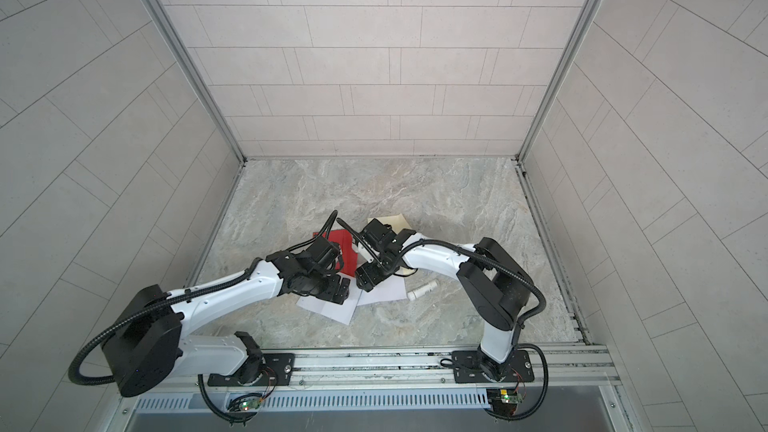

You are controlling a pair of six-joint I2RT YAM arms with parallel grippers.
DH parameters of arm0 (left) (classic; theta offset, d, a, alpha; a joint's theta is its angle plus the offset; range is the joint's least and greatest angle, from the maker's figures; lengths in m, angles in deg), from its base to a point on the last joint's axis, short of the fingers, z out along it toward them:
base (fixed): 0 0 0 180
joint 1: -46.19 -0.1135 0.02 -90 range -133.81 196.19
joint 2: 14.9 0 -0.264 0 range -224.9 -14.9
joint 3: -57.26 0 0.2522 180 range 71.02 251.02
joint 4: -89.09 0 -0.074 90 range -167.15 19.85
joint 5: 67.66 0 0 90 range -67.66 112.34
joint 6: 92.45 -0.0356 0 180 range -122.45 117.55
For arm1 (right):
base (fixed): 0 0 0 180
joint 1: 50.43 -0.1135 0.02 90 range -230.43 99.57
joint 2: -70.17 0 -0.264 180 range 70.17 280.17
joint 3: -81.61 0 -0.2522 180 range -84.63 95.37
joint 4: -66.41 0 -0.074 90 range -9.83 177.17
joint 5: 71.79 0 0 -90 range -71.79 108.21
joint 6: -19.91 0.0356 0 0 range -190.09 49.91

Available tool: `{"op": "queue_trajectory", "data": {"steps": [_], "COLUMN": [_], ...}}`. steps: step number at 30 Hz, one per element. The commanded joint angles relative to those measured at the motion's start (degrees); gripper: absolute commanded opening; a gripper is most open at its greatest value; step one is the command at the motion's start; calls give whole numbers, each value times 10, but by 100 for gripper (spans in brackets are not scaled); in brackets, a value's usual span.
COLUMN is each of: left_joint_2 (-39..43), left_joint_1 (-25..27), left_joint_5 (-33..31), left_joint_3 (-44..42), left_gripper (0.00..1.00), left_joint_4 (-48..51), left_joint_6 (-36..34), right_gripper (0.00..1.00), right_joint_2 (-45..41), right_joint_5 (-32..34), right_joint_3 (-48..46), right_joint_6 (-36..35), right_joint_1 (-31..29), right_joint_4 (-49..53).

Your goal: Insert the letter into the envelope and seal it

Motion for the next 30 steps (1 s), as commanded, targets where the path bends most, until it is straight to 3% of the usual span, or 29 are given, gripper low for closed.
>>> {"op": "queue_trajectory", "data": {"steps": [1,13,17,21,24,28,30], "left_joint_2": [23,12,10,15,21,31,41], "left_joint_1": [2,2,2,1,1,1,1], "left_joint_5": [6,39,51,51,51,36,15], "left_joint_3": [2,-58,-62,-62,-63,-62,-61], "left_gripper": [95,82,81,81,81,81,82], "left_joint_4": [31,-29,-44,-50,-52,-43,-29], "left_joint_6": [19,65,66,64,64,66,72], "right_gripper": [73,61,42,12,3,4,19], "right_joint_2": [26,98,97,85,78,75,79], "right_joint_5": [-66,-135,-154,-177,-196,-186,-168], "right_joint_3": [29,81,82,74,71,71,74], "right_joint_6": [-24,-43,-50,-52,-49,-45,-39], "right_joint_1": [-2,-2,-2,0,5,9,10], "right_joint_4": [24,56,51,35,28,29,32]}}
